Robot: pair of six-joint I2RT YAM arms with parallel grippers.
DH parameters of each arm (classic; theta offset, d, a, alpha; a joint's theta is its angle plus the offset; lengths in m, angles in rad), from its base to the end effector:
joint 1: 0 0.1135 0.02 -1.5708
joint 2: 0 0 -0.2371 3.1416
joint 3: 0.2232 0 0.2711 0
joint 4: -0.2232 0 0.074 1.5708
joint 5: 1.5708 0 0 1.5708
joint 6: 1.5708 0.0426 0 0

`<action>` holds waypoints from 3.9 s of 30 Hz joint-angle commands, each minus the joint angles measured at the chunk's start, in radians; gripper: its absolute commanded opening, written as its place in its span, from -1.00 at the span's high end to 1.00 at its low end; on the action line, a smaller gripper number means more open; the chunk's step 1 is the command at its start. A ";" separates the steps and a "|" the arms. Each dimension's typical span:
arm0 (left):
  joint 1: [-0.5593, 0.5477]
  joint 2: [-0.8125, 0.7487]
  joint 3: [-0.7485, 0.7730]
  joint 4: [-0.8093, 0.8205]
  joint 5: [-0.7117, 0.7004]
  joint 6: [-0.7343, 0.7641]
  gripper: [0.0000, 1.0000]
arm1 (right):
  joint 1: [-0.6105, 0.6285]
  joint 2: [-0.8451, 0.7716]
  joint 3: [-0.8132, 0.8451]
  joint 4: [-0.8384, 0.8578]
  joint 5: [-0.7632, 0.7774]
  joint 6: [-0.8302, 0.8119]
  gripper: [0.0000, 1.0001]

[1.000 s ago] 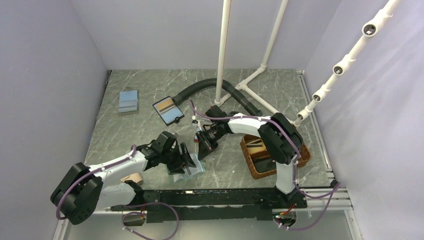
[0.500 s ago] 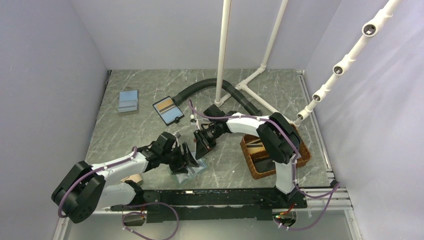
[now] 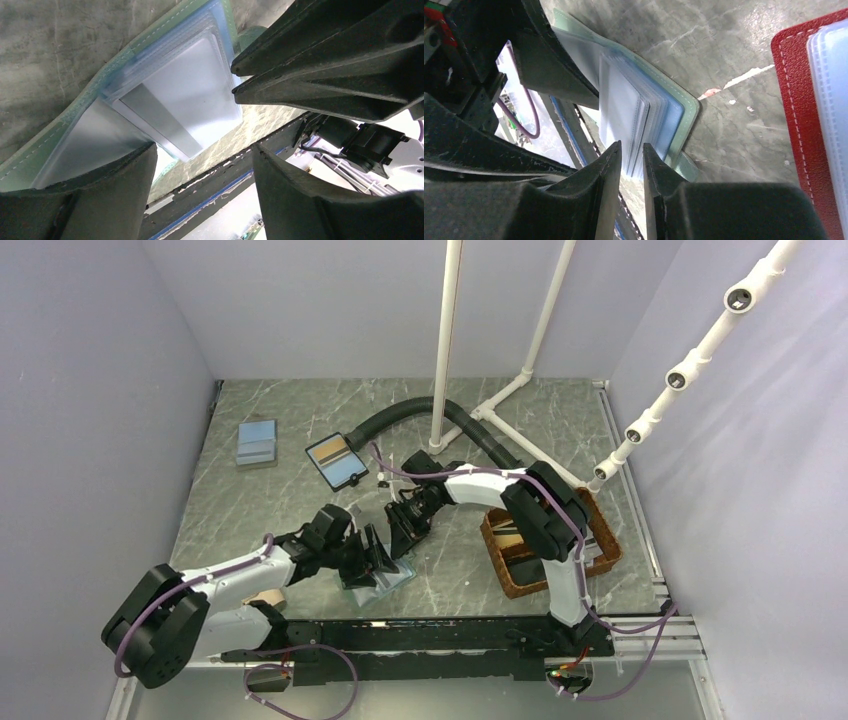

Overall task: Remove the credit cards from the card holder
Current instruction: Remove the credit card from the card holder.

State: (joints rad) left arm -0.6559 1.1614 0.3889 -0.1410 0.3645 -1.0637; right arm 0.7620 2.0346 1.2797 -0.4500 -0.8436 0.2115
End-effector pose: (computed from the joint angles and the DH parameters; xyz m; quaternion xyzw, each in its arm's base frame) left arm 0.1701 -0.1501 0.0994 -0.1312 0.9234 -0.3525 0.0772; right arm 0.2648 0.2966 0.0926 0.3155 -0.8431 -0.4335 0.0416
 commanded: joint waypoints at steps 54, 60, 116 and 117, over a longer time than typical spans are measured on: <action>0.039 -0.450 -0.229 0.011 -0.244 -0.426 -0.65 | 0.078 -0.031 -0.015 0.071 -0.315 0.040 0.58; 0.041 -0.440 -0.231 0.010 -0.238 -0.427 -0.59 | 0.082 -0.026 -0.011 0.067 -0.298 0.043 0.73; 0.058 -0.479 -0.113 -0.102 -0.231 -0.343 -0.29 | 0.127 0.074 0.124 -0.059 -0.215 -0.051 -0.35; 0.058 -0.486 -0.113 -0.106 -0.233 -0.342 -0.29 | 0.125 0.076 0.126 -0.060 -0.214 -0.050 -0.35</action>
State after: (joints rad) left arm -0.6033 0.6994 0.2371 -0.2920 0.1322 -1.4155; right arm 0.8932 2.1235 1.3758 -0.5072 -1.0763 0.1509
